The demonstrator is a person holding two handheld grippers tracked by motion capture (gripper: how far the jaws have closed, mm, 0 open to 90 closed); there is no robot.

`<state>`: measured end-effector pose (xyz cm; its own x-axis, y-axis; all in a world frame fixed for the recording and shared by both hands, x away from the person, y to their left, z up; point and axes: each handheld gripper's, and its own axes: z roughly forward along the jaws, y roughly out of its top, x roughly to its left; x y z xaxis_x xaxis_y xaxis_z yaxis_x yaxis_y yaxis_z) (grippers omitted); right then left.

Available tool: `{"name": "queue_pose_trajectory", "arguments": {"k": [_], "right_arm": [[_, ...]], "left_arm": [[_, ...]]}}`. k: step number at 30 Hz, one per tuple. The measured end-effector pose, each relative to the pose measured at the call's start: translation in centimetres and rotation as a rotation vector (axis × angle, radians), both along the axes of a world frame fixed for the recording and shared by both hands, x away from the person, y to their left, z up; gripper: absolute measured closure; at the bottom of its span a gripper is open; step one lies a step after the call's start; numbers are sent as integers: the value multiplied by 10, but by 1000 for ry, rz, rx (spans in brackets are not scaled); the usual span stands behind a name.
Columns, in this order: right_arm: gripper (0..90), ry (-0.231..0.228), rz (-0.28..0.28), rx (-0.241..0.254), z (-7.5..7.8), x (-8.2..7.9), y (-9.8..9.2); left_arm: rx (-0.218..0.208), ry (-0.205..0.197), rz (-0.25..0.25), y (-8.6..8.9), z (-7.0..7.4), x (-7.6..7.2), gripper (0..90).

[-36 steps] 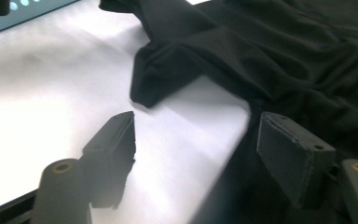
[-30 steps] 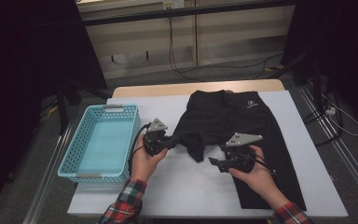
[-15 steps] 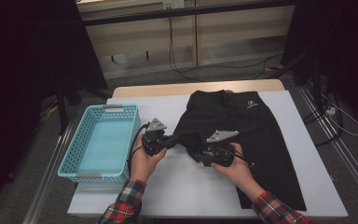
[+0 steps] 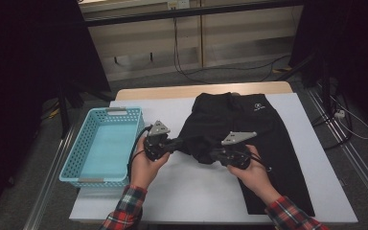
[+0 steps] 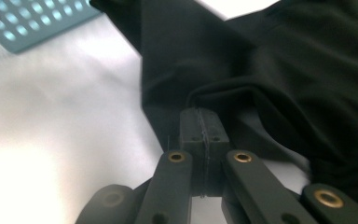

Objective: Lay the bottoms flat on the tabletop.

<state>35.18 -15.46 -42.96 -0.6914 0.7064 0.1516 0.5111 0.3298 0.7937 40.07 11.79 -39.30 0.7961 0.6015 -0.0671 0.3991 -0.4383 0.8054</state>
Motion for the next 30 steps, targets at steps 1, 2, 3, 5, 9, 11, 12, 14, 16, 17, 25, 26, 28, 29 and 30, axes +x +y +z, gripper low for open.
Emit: {"name": "queue_pose_trajectory", "arguments": {"k": [1,2,3,5,9,11,12,14,16,17,25,26,28,29,30], "right_arm": [[900,-1,-4,13,3,-2,-5],[900,-1,-4,13,3,-2,-5],[900,-9,-25,40,10,-6,-18],[900,-16,-53,68,15,-8,-31],[900,-2,-93,87,13,-4,-43],[900,-6,-103,55,8,-1,-40],[900,-10,-113,36,6,1,-39],[900,-2,-125,25,1,6,-36],[900,5,-135,8,-6,11,-34],[900,8,-141,-6,-8,13,-33],[900,12,-173,-82,-17,20,-34],[900,13,-174,-80,-17,20,-36],[898,14,-177,-87,-17,20,-37],[899,12,-178,-94,-17,20,-38],[899,11,-178,-98,-17,20,-38]], "left_arm": [[1,-1,-1,1,0,0,867],[1,-1,-1,1,0,0,867],[-2,3,7,3,0,-1,868],[-3,7,14,3,-2,0,868],[4,27,9,-2,-10,3,869],[13,24,11,-5,-14,6,868],[19,24,10,-6,-17,8,868],[22,26,17,-7,-22,11,867],[37,27,24,-8,-28,14,863],[40,26,25,-8,-30,15,854],[35,14,70,-4,-32,13,459],[36,10,64,-4,-31,11,412],[31,0,64,-4,-28,7,334],[37,-8,57,-4,-27,5,302],[36,-15,54,-3,-25,3,285]]}}
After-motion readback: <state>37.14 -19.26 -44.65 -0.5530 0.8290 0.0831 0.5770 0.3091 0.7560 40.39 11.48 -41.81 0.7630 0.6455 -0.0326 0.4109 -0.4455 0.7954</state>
